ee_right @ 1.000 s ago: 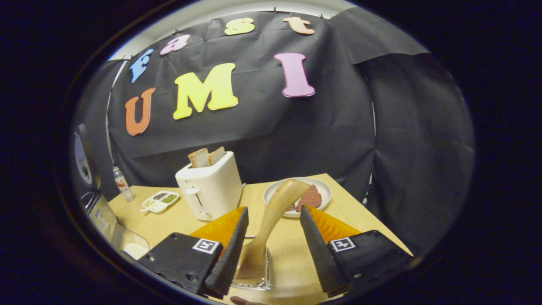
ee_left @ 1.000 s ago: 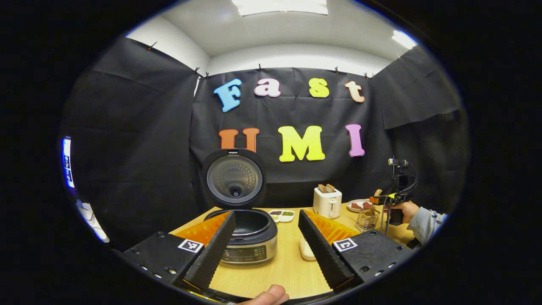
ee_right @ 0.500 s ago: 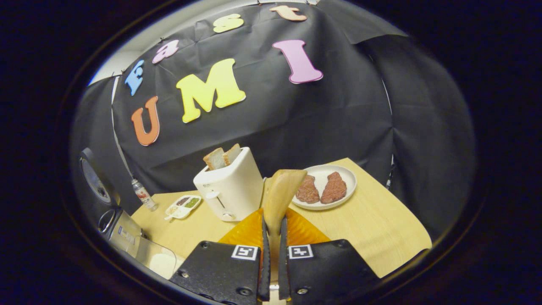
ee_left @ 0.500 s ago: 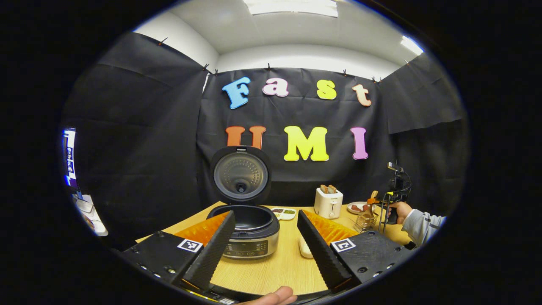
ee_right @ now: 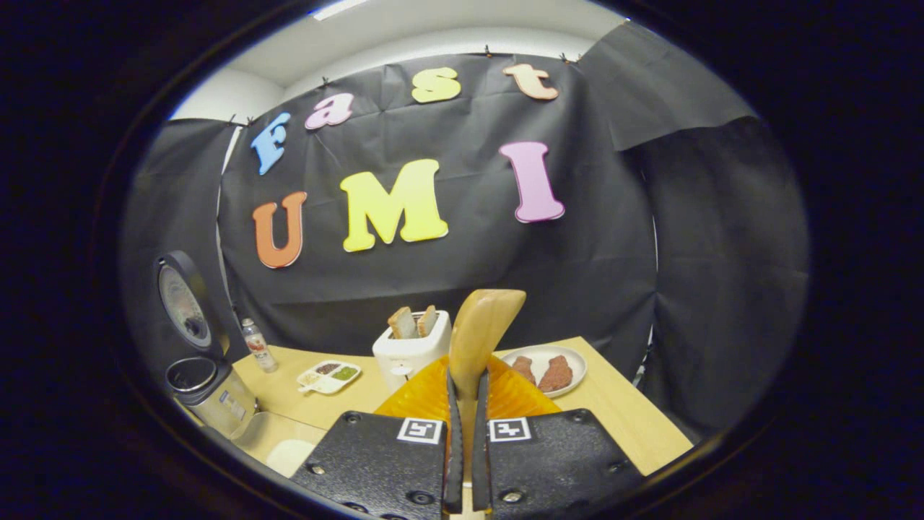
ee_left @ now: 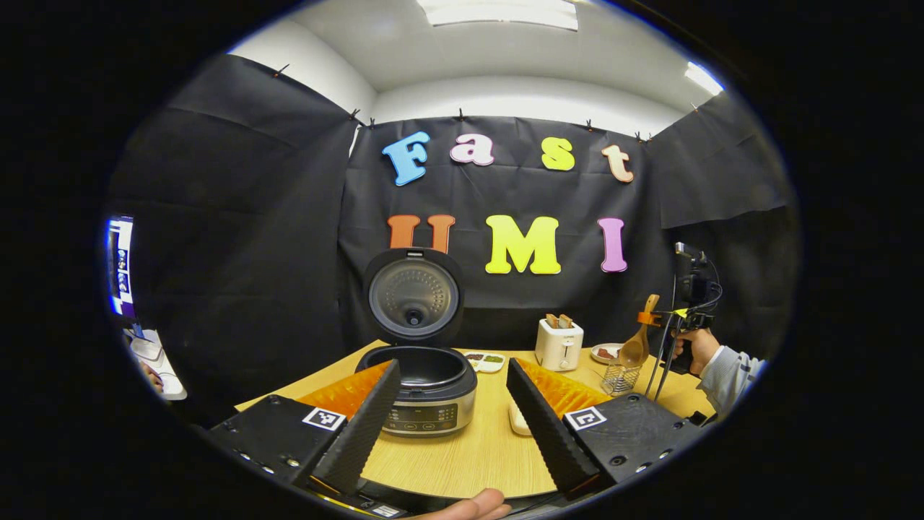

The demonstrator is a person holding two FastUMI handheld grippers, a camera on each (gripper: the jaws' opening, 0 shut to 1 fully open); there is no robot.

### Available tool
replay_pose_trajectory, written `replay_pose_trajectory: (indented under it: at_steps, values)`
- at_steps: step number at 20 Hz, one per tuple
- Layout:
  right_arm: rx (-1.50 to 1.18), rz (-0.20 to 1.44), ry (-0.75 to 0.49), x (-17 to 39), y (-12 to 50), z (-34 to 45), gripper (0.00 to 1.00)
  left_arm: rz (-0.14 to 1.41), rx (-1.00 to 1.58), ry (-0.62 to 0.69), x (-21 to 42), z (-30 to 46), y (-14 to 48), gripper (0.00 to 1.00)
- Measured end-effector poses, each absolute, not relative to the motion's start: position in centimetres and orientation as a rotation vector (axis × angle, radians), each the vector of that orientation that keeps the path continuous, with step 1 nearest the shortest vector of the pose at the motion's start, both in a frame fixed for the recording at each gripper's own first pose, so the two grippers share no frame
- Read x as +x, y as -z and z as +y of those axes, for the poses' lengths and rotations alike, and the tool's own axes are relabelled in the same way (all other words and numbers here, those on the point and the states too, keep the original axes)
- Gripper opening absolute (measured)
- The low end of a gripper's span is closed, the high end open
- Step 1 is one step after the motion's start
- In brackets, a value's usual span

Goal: Close the left gripper, press the button to open the rice cooker; take a wooden spoon from the chopstick holder with the right hand, scoop a spoonful of rice and pour it into the rice cooker, then put the wooden spoon back into the chopstick holder.

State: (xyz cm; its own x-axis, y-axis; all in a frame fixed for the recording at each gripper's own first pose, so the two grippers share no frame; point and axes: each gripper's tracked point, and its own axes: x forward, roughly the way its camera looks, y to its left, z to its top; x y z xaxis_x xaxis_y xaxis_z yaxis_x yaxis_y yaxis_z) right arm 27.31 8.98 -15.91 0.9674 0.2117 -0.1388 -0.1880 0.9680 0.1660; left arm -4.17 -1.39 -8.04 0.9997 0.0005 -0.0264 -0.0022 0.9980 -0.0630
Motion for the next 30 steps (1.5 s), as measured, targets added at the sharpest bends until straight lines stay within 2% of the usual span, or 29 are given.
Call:
replay_pose_trajectory:
  at_steps: [7,11,12,17,22,24,27,30]
  values:
    - [0.16,0.137,-0.313,22.0,13.6,16.2,0.1,0.04,-0.063,-0.003,-5.3,-0.7,8.2,0.95]
    - [0.1,0.116,-0.345,20.2,14.4,20.4,0.1,0.042,-0.067,-0.007,-5.4,-0.2,8.5,0.95]
    - [0.086,0.116,-0.337,20.1,15.1,21.2,0.08,0.044,-0.064,-0.011,-5.5,-0.1,8.5,0.95]
    - [0.022,0.136,-0.302,20.1,19.7,24.8,0.1,0.055,-0.069,-0.021,-5.7,0.6,9.0,0.95]
    - [-0.078,0.129,-0.203,20.8,24.0,25.7,0.1,0.076,-0.064,-0.04,-5.6,1.5,10.0,0.95]
    - [-0.069,0.118,-0.259,19.5,24.7,27.8,0.11,0.083,-0.059,-0.046,-5.5,1.9,10.3,0.95]
    - [0.032,0.195,-0.396,17.4,26.0,31.0,0.12,0.086,-0.068,-0.039,-5.4,1.9,10.5,0.95]
    - [0.138,0.256,-0.434,17.2,26.0,31.1,0.1,0.095,-0.072,-0.029,-5.2,1.6,10.9,0.95]
